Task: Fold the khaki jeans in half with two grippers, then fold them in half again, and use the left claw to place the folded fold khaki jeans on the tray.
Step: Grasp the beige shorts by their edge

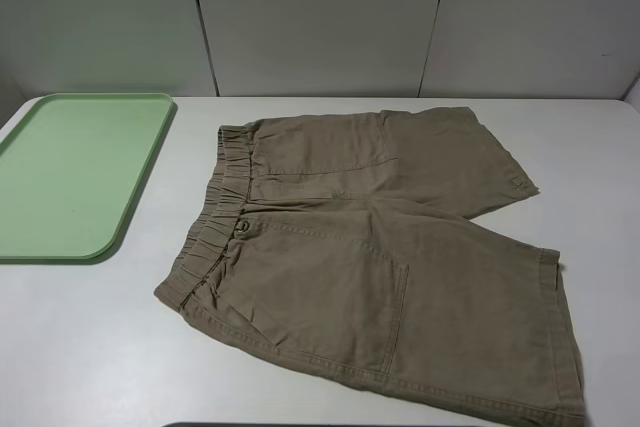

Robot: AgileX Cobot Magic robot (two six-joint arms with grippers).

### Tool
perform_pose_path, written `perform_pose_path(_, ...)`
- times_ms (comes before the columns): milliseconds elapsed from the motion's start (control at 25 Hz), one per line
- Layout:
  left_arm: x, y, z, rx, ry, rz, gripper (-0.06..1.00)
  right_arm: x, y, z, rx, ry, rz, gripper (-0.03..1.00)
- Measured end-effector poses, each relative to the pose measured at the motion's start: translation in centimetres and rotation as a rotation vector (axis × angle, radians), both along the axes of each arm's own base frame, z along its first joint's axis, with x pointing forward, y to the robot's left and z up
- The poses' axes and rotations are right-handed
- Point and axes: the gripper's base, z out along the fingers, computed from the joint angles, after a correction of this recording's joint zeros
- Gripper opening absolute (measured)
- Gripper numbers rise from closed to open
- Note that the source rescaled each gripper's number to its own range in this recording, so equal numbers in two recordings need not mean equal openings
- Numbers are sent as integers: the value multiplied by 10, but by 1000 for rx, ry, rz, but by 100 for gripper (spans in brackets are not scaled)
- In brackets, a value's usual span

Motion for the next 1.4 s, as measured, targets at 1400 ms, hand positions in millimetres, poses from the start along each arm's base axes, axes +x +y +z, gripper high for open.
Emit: perform_pose_path(1400, 1, 8, 1, 98, -14, 45, 100, 0, 1, 0, 18, 1, 74, 100)
